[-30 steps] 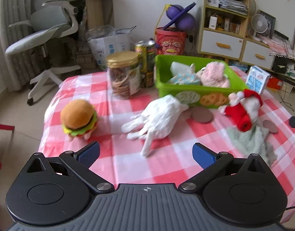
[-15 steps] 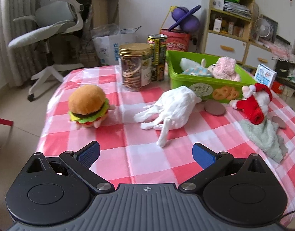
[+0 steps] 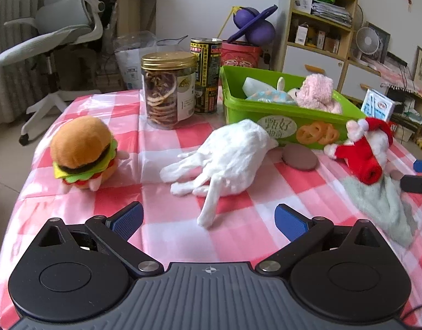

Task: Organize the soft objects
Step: 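Grasp the white glove with the left tool while the right tool grasps the Santa plush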

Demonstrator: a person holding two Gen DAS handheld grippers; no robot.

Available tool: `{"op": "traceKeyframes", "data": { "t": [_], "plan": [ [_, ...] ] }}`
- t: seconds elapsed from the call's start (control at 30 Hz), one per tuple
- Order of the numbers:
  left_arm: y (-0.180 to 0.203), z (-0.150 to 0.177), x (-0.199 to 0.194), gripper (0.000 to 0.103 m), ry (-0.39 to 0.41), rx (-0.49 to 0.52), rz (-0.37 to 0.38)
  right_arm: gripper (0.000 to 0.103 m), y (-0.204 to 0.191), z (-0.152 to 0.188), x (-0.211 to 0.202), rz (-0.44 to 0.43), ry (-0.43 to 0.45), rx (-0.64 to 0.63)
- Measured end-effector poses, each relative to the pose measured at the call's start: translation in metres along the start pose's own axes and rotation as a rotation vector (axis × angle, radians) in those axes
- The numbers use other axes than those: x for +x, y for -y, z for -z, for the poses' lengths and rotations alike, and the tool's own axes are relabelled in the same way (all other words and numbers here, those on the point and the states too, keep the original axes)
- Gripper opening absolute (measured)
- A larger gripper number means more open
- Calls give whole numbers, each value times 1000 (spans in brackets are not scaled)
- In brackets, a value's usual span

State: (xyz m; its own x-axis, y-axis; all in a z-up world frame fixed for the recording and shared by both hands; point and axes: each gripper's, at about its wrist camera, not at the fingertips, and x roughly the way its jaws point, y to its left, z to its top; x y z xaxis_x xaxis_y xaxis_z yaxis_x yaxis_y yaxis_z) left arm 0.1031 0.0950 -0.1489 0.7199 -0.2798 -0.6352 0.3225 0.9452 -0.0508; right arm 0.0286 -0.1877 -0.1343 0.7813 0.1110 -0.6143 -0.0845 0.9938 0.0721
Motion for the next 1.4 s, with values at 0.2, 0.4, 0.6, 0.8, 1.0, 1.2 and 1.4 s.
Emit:
{"op": "traceKeyframes", "data": {
  "t": [0.2, 0.4, 0.6, 0.8, 1.0, 1.2, 1.4],
  "plan": [
    [4, -8, 14, 96, 28, -18, -13, 65, 4, -10, 20, 8, 1, 61],
    [9, -14, 28, 92, 44, -23, -13, 65, 5, -16, 37, 18, -12, 83],
    [16, -18, 42, 75, 43, -12, -22, 65, 5, -19, 51, 33, -32, 90],
    [19, -20, 50, 55, 29, -18, -18, 60, 7, -22, 64, 44, -51, 116],
    [25, -23, 52, 39, 18, -3, -26, 49, 11, -23, 66, 42, -57, 139],
    [24, -26, 51, 27, -3, -30, -11, 45, 11, -24, 65, 36, -59, 137],
    [25, -31, 46, 17, -37, -51, -12, 38, 14, -26, 61, 16, -65, 144]
  ]
}}
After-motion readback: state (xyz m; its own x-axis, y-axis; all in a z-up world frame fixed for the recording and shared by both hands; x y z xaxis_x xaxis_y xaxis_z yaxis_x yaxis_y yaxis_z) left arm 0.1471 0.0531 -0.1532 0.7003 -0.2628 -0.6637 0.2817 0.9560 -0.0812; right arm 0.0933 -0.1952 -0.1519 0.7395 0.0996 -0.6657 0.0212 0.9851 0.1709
